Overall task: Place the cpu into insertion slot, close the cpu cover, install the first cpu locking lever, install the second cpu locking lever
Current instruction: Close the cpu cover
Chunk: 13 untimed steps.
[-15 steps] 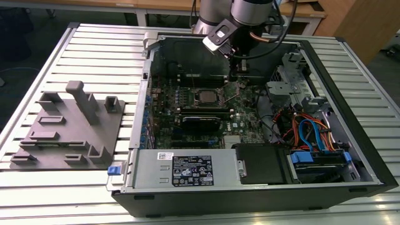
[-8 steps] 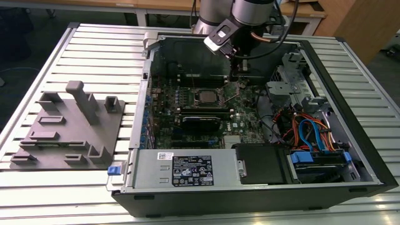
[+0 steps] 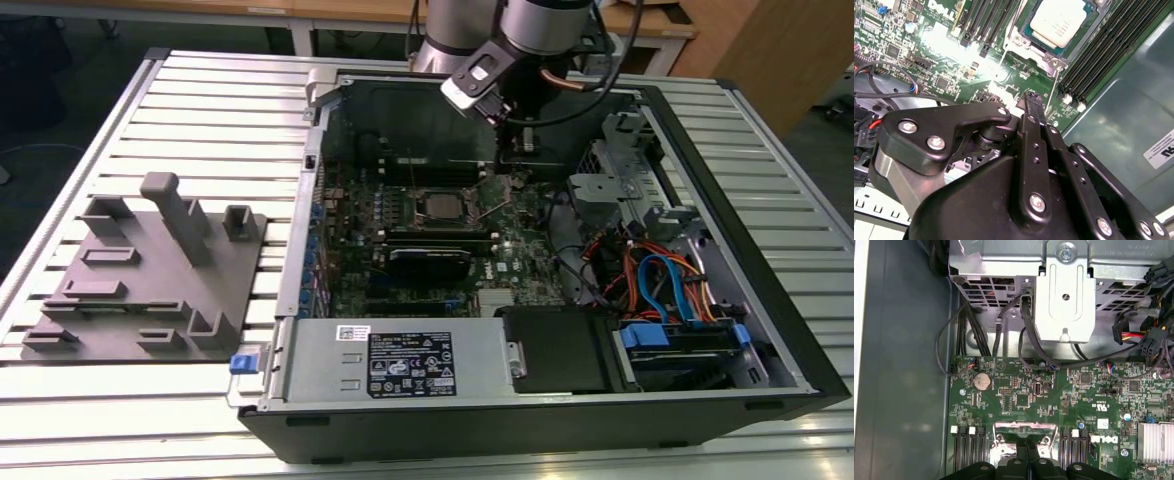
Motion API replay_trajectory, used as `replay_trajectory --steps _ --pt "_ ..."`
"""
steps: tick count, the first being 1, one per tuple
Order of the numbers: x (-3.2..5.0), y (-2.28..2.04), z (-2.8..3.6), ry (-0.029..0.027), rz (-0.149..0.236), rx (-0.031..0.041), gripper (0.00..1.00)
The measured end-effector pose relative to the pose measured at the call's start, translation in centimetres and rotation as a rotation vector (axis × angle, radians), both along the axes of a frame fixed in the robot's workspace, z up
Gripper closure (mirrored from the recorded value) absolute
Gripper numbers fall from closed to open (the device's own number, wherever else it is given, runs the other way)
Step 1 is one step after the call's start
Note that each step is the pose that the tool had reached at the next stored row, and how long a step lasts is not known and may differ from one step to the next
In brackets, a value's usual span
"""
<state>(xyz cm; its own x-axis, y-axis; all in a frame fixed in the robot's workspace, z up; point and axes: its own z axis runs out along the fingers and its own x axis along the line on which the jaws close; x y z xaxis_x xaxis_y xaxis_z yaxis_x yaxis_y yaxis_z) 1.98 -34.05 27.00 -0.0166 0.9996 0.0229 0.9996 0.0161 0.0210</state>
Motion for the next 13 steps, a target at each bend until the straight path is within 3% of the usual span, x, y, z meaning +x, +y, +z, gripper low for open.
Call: replay_trajectory --steps 9,11,13 --pt "0.95 0.00 -0.02 0.0007 0.000 -0.0002 0.90" --pt "1.09 0.00 -0.07 0.0045 0.000 -0.0008 0.90" --pt "1.18 0.00 -0.13 0.0121 0.000 -0.0012 0.90"
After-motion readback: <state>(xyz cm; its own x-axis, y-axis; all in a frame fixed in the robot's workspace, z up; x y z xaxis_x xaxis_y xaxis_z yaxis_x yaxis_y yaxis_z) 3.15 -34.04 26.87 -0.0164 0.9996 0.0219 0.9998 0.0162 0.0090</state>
